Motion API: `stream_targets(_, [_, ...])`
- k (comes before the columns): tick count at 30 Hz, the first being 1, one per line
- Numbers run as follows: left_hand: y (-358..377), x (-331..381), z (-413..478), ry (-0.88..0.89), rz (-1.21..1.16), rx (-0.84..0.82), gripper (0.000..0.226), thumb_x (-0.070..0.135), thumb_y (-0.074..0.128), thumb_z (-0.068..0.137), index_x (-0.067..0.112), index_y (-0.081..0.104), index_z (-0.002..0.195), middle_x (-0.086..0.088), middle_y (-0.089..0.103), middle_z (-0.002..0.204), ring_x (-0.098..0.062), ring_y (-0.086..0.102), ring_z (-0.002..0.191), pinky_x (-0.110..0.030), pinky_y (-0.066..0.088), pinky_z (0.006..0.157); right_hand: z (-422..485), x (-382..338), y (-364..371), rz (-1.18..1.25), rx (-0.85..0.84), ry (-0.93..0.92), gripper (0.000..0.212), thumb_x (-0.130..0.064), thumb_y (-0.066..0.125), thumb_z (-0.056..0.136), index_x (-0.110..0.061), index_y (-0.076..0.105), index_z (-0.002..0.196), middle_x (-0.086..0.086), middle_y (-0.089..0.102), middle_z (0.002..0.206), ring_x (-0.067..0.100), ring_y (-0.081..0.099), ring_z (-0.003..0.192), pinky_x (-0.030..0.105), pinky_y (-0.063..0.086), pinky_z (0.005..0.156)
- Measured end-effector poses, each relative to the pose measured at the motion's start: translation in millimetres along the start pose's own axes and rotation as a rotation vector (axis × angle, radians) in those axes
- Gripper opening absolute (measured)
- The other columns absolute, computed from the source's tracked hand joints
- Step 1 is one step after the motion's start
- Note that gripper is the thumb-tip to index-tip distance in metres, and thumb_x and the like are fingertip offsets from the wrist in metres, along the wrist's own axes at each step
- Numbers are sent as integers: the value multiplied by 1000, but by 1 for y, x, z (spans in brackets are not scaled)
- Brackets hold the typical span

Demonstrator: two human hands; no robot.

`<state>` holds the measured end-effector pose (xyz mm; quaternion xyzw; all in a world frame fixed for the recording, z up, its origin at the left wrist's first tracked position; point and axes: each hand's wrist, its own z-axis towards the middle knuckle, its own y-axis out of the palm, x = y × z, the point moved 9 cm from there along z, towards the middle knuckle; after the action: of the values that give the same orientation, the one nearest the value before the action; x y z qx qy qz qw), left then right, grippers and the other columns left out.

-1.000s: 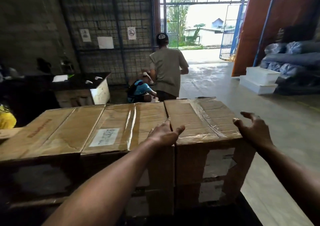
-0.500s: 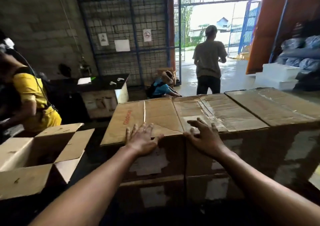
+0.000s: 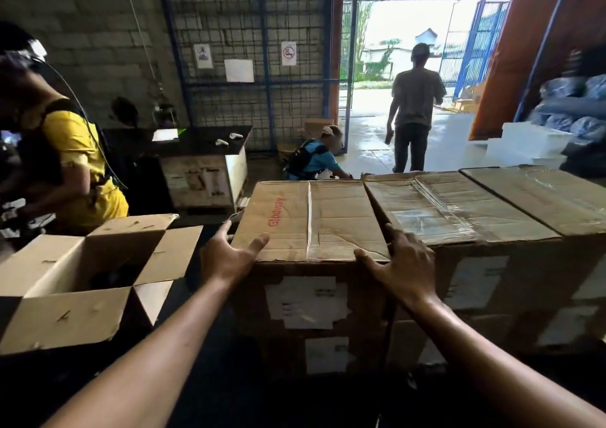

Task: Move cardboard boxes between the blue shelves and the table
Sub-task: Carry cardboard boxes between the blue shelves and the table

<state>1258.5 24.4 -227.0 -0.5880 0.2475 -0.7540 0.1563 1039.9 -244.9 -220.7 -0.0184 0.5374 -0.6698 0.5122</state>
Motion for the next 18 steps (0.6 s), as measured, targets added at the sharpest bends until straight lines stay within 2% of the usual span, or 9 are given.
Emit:
stream_targets(3, [-1, -24, -2, -35, -166, -104, 86, 52, 82, 77, 12, 51, 147, -13, 63, 137, -25, 61, 117, -30, 44, 94, -4, 3, 19, 85, -126, 107, 102, -71, 73, 68, -13, 45, 147, 15, 51, 136, 32, 50, 127, 44, 37, 108])
stream_targets(5, [4, -32, -4, -61, -283, -207, 86, 47, 82, 79, 14, 46, 150, -11, 60, 140, -18, 57, 112, -30, 42, 95, -11, 7, 37, 325, -198, 183, 108, -67, 80, 63, -14, 42, 149, 11, 46, 131, 24, 51, 121, 31, 38, 105])
stream_targets(7, [11, -32, -7, -82, -387, -314, 82, 38, 75, 87, 18, 35, 156, -6, 52, 147, -14, 52, 118, -28, 39, 99, -15, 11, 45, 513, -223, 222, 111, -62, 87, 56, -17, 44, 148, 6, 45, 129, 12, 52, 108, 20, 40, 98])
stream_targets(8, [15, -31, -9, -87, -430, -365, 81, 33, 72, 90, 20, 31, 158, -4, 50, 148, -14, 51, 122, -28, 37, 103, -15, 14, 48, 580, -241, 230, 117, -63, 89, 49, -19, 43, 148, 4, 46, 132, 10, 54, 108, 20, 43, 97])
stream_targets(11, [17, -33, -18, -92, -480, -436, 83, 23, 70, 92, 24, 22, 160, -2, 52, 145, -18, 52, 128, -31, 36, 112, -19, 16, 51, 696, -324, 215, 135, -67, 91, 36, -27, 35, 152, -1, 55, 139, 14, 60, 117, 36, 49, 105])
stream_targets(14, [8, -37, -24, -80, -497, -425, 85, 18, 71, 91, 25, 23, 160, 2, 54, 138, -14, 57, 117, -21, 41, 99, -22, 4, 44, 730, -329, 168, 133, -62, 92, 39, -28, 33, 153, -1, 59, 136, 14, 62, 116, 39, 49, 105])
stream_targets(16, [-10, -32, -24, -51, -486, -397, 90, 24, 76, 85, 28, 26, 159, 10, 56, 130, 0, 59, 103, -8, 45, 83, -18, -14, 32, 741, -316, 104, 128, -57, 94, 45, -26, 33, 153, -6, 60, 131, 4, 62, 109, 27, 48, 101])
stream_targets(17, [-21, -26, -23, -31, -487, -387, 98, 32, 82, 78, 30, 27, 159, 12, 56, 128, 3, 58, 102, -7, 46, 81, -14, -27, 21, 752, -311, 61, 121, -53, 94, 49, -26, 36, 151, -10, 61, 126, -1, 62, 104, 21, 48, 97])
stream_targets(18, [-35, -17, -23, -16, -510, -378, 110, 39, 88, 67, 32, 28, 158, 11, 57, 132, -1, 60, 107, -13, 49, 90, -10, -40, 8, 772, -301, 14, 109, -50, 94, 53, -29, 43, 146, -14, 63, 122, -3, 64, 100, 17, 49, 92])
